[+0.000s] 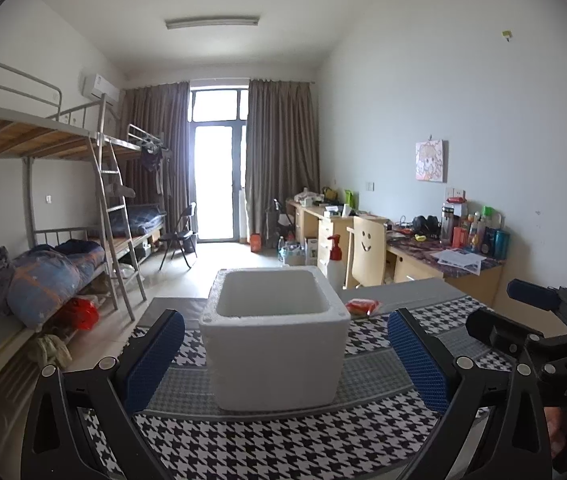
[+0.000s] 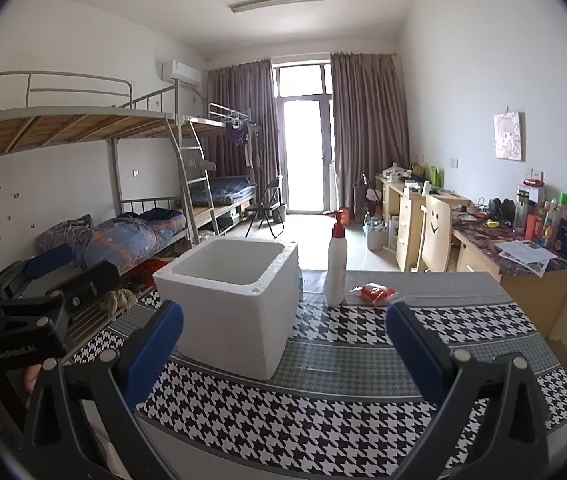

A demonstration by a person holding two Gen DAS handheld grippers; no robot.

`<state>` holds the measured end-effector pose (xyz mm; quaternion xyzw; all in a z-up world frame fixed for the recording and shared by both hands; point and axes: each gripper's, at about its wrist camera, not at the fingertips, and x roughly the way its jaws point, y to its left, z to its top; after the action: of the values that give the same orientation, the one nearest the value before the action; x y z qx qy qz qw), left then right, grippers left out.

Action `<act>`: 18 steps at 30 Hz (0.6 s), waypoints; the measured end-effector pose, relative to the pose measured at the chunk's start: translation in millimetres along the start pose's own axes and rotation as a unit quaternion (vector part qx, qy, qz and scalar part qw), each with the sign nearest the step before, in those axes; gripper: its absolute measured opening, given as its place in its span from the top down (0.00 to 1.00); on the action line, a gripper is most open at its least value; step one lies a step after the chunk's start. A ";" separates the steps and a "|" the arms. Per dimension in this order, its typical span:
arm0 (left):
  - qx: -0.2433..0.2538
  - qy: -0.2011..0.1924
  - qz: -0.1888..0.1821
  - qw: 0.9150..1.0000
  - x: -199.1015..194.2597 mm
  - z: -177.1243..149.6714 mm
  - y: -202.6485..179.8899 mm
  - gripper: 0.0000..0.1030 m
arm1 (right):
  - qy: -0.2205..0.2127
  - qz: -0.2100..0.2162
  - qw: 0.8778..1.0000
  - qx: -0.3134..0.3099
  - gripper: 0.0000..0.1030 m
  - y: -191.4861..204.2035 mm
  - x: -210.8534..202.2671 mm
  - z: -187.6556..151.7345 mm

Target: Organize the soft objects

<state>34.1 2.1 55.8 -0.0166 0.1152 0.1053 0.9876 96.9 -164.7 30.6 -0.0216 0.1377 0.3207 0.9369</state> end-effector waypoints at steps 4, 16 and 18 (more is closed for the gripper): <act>0.000 -0.003 -0.002 1.000 -6.4 -4.7 -0.8 0.01 | -0.004 0.002 1.000 0.009 0.01 -0.2 -5.3 -4.7; -0.001 -0.025 0.002 1.000 -25.9 -14.8 -7.1 0.01 | -0.007 0.002 1.000 0.010 0.01 1.5 -19.7 -17.3; -0.004 -0.028 0.002 1.000 -28.9 -17.0 -7.1 0.01 | -0.007 0.002 1.000 0.009 0.01 2.9 -22.0 -19.9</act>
<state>4.3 -11.7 46.0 -0.0178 0.0876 0.1083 0.9901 73.6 -178.1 17.6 -0.0110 0.1337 0.3211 0.9375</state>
